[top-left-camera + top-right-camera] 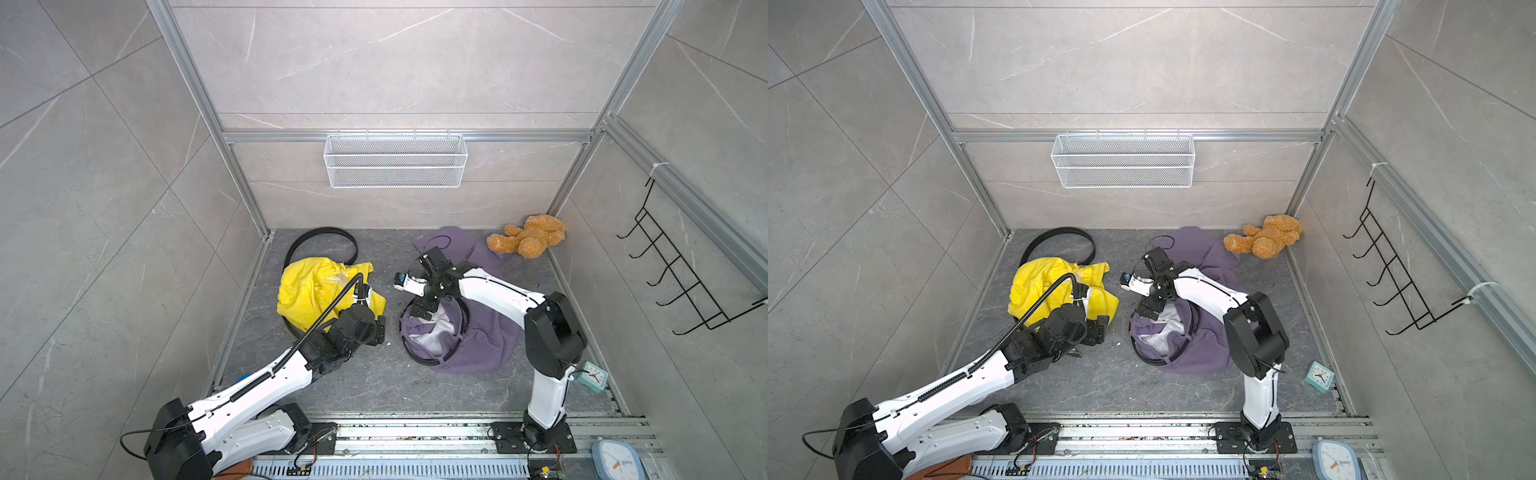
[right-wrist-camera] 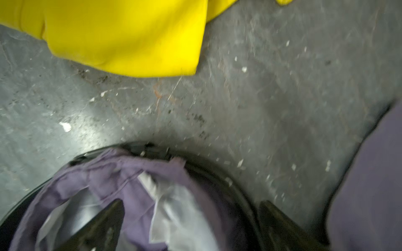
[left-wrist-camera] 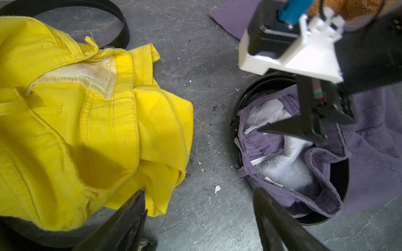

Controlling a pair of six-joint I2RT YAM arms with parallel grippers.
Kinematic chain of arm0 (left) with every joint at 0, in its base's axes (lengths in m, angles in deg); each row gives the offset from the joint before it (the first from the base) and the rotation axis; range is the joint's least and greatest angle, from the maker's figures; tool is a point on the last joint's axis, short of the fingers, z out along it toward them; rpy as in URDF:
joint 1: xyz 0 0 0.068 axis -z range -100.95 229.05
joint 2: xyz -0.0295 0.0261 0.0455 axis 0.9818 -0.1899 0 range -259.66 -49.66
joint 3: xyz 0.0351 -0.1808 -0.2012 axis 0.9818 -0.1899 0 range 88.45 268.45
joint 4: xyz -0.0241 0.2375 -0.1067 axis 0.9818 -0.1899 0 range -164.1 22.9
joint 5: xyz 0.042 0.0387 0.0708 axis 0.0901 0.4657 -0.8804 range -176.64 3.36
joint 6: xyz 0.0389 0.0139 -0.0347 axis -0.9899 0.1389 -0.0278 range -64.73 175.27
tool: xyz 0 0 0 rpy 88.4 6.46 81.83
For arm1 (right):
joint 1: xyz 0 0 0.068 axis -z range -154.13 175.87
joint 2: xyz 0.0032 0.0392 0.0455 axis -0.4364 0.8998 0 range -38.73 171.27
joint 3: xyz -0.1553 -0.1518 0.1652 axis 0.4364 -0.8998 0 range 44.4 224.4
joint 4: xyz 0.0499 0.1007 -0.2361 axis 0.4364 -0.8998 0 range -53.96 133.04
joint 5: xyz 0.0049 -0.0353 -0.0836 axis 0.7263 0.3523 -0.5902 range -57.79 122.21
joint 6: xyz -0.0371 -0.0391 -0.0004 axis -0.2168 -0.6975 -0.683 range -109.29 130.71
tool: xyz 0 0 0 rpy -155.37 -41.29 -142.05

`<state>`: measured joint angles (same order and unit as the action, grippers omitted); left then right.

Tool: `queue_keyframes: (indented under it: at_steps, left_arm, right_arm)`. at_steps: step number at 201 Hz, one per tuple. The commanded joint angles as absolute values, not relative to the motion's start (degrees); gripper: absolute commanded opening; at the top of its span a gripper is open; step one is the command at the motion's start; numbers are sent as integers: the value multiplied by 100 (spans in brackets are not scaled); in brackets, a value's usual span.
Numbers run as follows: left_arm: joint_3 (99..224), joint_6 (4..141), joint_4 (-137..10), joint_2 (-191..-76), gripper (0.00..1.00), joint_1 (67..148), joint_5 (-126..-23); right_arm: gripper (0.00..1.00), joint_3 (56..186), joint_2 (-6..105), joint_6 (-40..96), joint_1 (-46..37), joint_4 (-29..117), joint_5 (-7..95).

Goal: Remove the belt from the trousers
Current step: Adjust the trousers at the center of the board.

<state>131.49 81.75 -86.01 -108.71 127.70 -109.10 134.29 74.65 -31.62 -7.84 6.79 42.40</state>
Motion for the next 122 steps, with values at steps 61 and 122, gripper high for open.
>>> queue_keyframes:
  at_steps: [61, 122]
  left_arm:
    - [13011, 8246, -9228, -10024, 79, 12775, -11264]
    - [13078, 8199, -9168, -10146, 79, 12775, -11252]
  right_arm:
    - [95, 14857, 8678, -4933, -98, -1169, 4845]
    - [86, 15302, 9551, -4582, -265, -1086, 4412]
